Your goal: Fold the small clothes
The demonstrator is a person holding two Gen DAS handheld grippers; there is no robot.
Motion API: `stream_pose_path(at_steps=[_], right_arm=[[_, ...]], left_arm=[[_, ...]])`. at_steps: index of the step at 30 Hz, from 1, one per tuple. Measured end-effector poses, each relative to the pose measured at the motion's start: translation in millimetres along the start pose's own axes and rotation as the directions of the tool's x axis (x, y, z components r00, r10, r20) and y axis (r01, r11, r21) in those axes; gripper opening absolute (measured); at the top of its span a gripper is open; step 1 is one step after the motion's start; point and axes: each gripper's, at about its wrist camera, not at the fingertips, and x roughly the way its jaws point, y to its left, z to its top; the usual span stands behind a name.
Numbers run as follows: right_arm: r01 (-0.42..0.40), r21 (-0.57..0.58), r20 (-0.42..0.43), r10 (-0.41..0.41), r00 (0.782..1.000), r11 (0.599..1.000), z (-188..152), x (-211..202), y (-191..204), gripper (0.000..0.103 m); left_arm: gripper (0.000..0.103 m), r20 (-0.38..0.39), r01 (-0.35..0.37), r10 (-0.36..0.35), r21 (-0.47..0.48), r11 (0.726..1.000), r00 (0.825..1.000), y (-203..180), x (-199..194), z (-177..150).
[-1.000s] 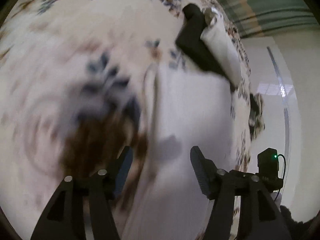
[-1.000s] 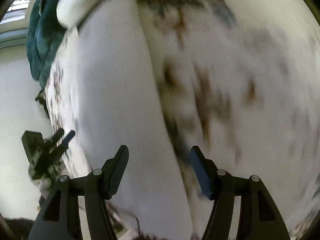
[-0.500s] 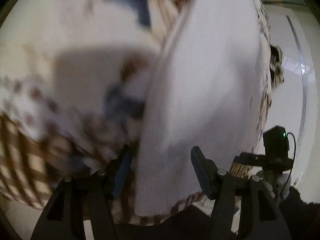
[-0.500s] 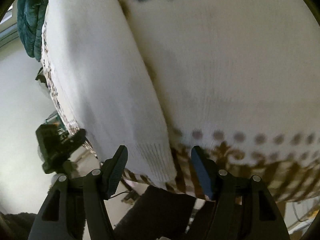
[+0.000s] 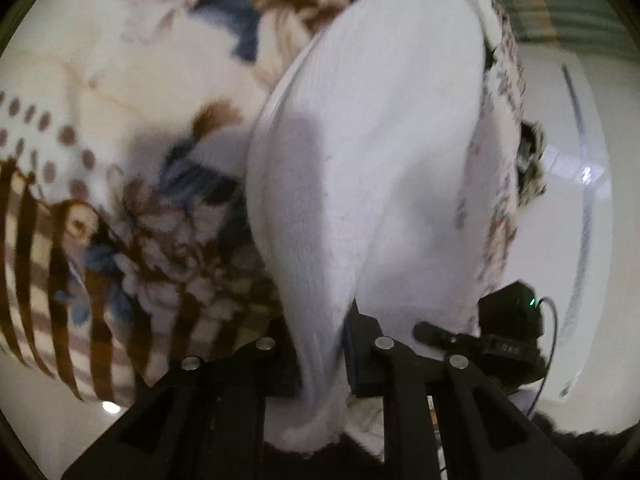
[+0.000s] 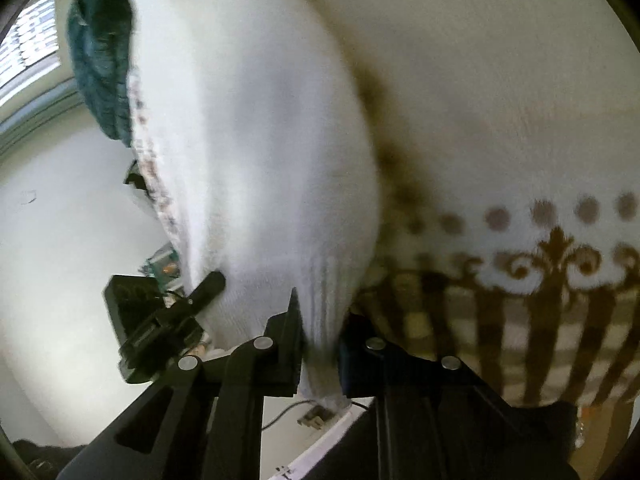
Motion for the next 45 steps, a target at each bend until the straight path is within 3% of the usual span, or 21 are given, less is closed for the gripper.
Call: stream_pose_path(at_steps=[4,7,11,14,17,20,23,24,26,28,31,33,34,35,36,37,38,42,45], right_arm=[[-0.047,-0.048,0.065,0.050,0.997,0.998,17,-37,44,0.013],[-0.077,-0.103,0.125,0.090,0.988,0.992,51,-70,84,0.013],[-0.068,-0.167,0.211,0.102,0.972,0.984,113,-94,127,0.013],[-0.054,-0.183,0.277,0.104,0.955,0.982,175,-101,157,0.013],[-0.050,-0.167,0.325,0.103,0.940,0.985,237,-102,182,0.014],[-0.059,-0.142,0.372,0.109,0.922,0.988,292,-102,199,0.022],[-0.082,-0.149,0.381,0.133,0.915,0.985,322,-116,211,0.050],[-0.082,-0.165,0.392,0.142,0.909,0.983,322,-119,214,0.057],[-0.027,-0.191,0.417,0.106,0.903,0.981,318,-129,217,0.062],[0.071,-0.197,0.451,0.027,0.892,0.978,314,-134,214,0.063],[0.204,-0.179,0.455,-0.103,0.885,0.963,317,-132,196,0.063],[0.228,-0.163,0.434,-0.138,0.890,0.960,324,-123,183,0.063],[0.230,-0.157,0.416,-0.147,0.897,0.961,325,-121,171,0.063],[0.227,-0.151,0.404,-0.150,0.903,0.962,329,-120,163,0.063],[0.225,-0.141,0.400,-0.153,0.904,0.964,335,-115,162,0.052],[0.224,-0.144,0.427,-0.144,0.893,0.964,337,-115,164,0.035],[0.250,-0.149,0.450,-0.160,0.879,0.957,336,-117,169,0.006],[0.291,-0.206,0.514,-0.150,0.845,0.934,329,-130,199,0.005],[0.312,-0.211,0.537,-0.157,0.829,0.926,330,-138,212,0.005]], left_arm=[[0.013,0.065,0.109,-0.107,-0.035,0.993,0.992,-27,-31,24],[0.013,0.128,0.187,-0.181,-0.035,0.982,0.975,-53,-46,64],[0.013,0.197,0.259,-0.251,-0.019,0.966,0.948,-88,-41,147],[0.014,0.219,0.279,-0.273,0.008,0.960,0.937,-110,-26,204],[0.021,0.222,0.302,-0.293,-0.004,0.953,0.930,-122,-11,276],[0.035,0.258,0.359,-0.340,-0.027,0.933,0.904,-118,-12,322],[0.051,0.303,0.412,-0.388,-0.017,0.911,0.871,-110,-27,337],[0.058,0.322,0.379,-0.359,0.001,0.925,0.876,-108,-35,337],[0.058,0.343,0.281,-0.286,0.063,0.958,0.895,-109,-46,332],[0.058,0.324,0.114,-0.158,0.149,0.982,0.933,-119,-40,328],[0.058,0.265,-0.062,-0.007,0.252,0.966,0.964,-131,-8,332],[0.057,0.230,-0.129,0.053,0.327,0.936,0.972,-142,18,339],[0.048,0.237,-0.173,0.093,0.346,0.922,0.967,-147,27,341],[0.031,0.249,-0.203,0.115,0.362,0.910,0.962,-150,32,343],[0.008,0.245,-0.203,0.114,0.375,0.904,0.963,-152,37,346],[0.007,0.255,-0.198,0.106,0.369,0.908,0.961,-151,34,346],[0.007,0.274,-0.190,0.090,0.364,0.912,0.957,-150,28,344],[0.007,0.336,-0.113,0.004,0.306,0.945,0.942,-141,-14,337],[0.007,0.343,-0.100,0.003,0.265,0.959,0.939,-132,-19,345]])
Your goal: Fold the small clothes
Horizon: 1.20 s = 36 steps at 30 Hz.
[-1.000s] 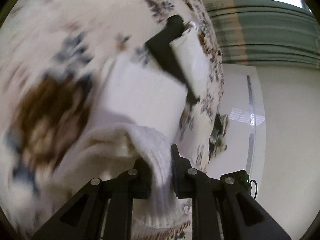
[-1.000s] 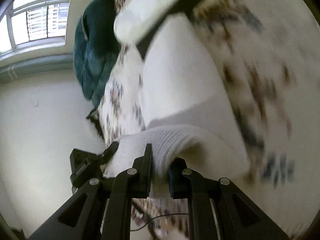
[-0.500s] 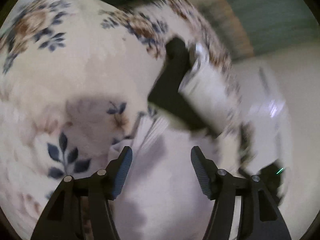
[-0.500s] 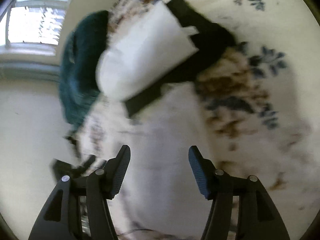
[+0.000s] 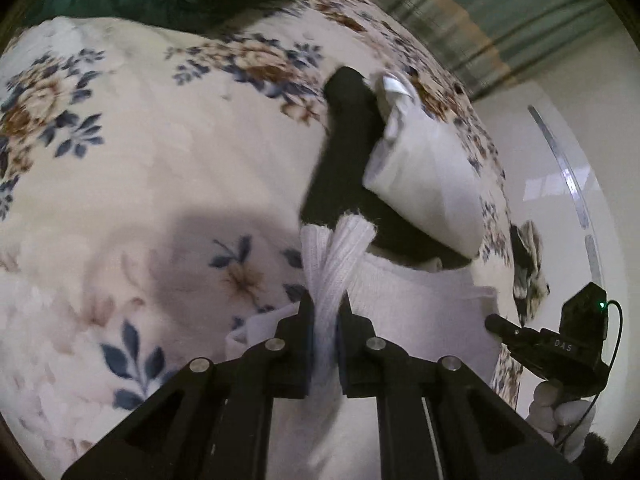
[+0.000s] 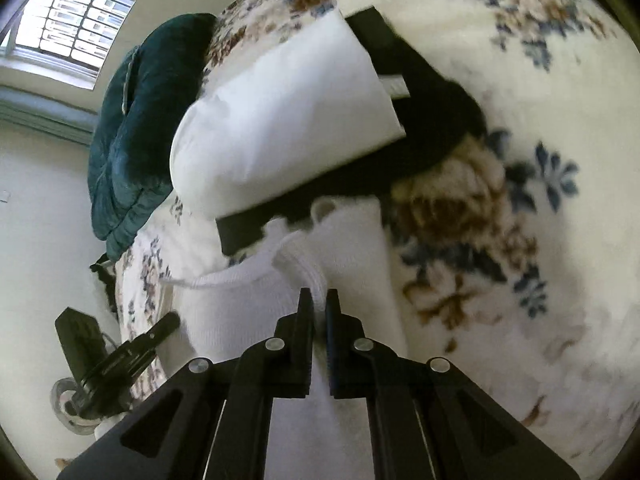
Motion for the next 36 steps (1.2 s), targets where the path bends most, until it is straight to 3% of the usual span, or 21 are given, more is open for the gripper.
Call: stream_pose_path(at_steps=[2,5,8,11,13,14,15,16,17,21,22,23,24,26,31,32,34,36], right_arm=[[0.031,0.011,-0.004,-0.031,1.000,0.999,12,7,-1,0.005],[0.078,0.040,-0.034,-0.076,0.996,0.996,28,31,-7,0.004],[0.144,0.015,-0.086,-0.143,0.986,0.989,40,58,-12,0.004],[0.169,-0.017,-0.135,-0.169,0.976,0.986,41,68,-12,0.008],[0.104,-0.007,-0.180,-0.104,0.978,0.995,34,61,-14,0.021],[0.067,0.000,-0.184,-0.065,0.981,0.998,29,53,-16,0.029],[0.037,0.006,-0.182,-0.035,0.983,0.999,22,43,-20,0.048],[0.041,0.011,-0.181,-0.038,0.983,0.999,12,31,-26,0.058],[0.049,0.016,-0.180,-0.045,0.983,0.999,3,23,-31,0.058],[0.012,0.077,-0.273,0.010,0.962,0.997,-44,9,-60,0.058],[-0.013,0.095,-0.295,0.041,0.955,0.995,-58,10,-65,0.058],[-0.030,0.109,-0.315,0.063,0.947,0.994,-70,14,-69,0.058],[-0.045,0.130,-0.320,0.085,0.944,0.990,-81,17,-74,0.056],[-0.065,0.146,-0.291,0.106,0.951,0.987,-95,19,-77,0.012],[-0.028,0.173,-0.184,0.060,0.981,0.985,-102,-1,-91,0.006],[-0.029,0.169,-0.193,0.062,0.979,0.985,-103,0,-95,0.006],[-0.034,0.130,-0.245,0.065,0.967,0.991,-105,7,-96,0.007],[-0.069,0.130,-0.277,0.103,0.955,0.989,-103,9,-96,0.013]], left_arm=[[0.007,-0.014,-0.022,0.022,-0.029,0.999,1.000,9,14,9],[0.007,-0.099,-0.017,0.008,-0.096,0.995,0.995,36,45,16],[0.008,-0.151,0.019,-0.040,-0.142,0.990,0.988,52,55,14],[0.017,-0.151,0.093,-0.122,-0.182,0.979,0.981,55,43,9],[0.038,-0.138,0.121,-0.146,-0.177,0.977,0.980,54,21,2],[0.044,-0.126,0.138,-0.161,-0.175,0.975,0.979,53,14,0],[0.055,-0.115,0.143,-0.164,-0.173,0.974,0.980,53,4,-6],[0.055,-0.108,0.135,-0.154,-0.166,0.977,0.982,52,-7,-16],[0.055,-0.108,0.149,-0.167,-0.156,0.976,0.980,51,-16,-28],[0.054,-0.148,0.133,-0.154,-0.145,0.980,0.977,46,-24,-73],[0.047,-0.152,0.112,-0.133,-0.139,0.984,0.979,44,-22,-85],[0.033,-0.148,0.102,-0.122,-0.138,0.985,0.981,43,-21,-96],[0.011,-0.151,0.112,-0.135,-0.151,0.982,0.979,43,-18,-104],[0.011,-0.117,0.096,-0.118,-0.177,0.980,0.986,44,-23,-111],[0.007,-0.071,0.051,-0.068,-0.219,0.974,0.995,58,-41,-107],[0.007,-0.078,0.045,-0.064,-0.230,0.972,0.995,60,-38,-107],[0.010,-0.115,0.109,-0.140,-0.244,0.964,0.983,58,-33,-107],[0.018,-0.128,0.098,-0.123,-0.187,0.977,0.984,45,-34,-100]])
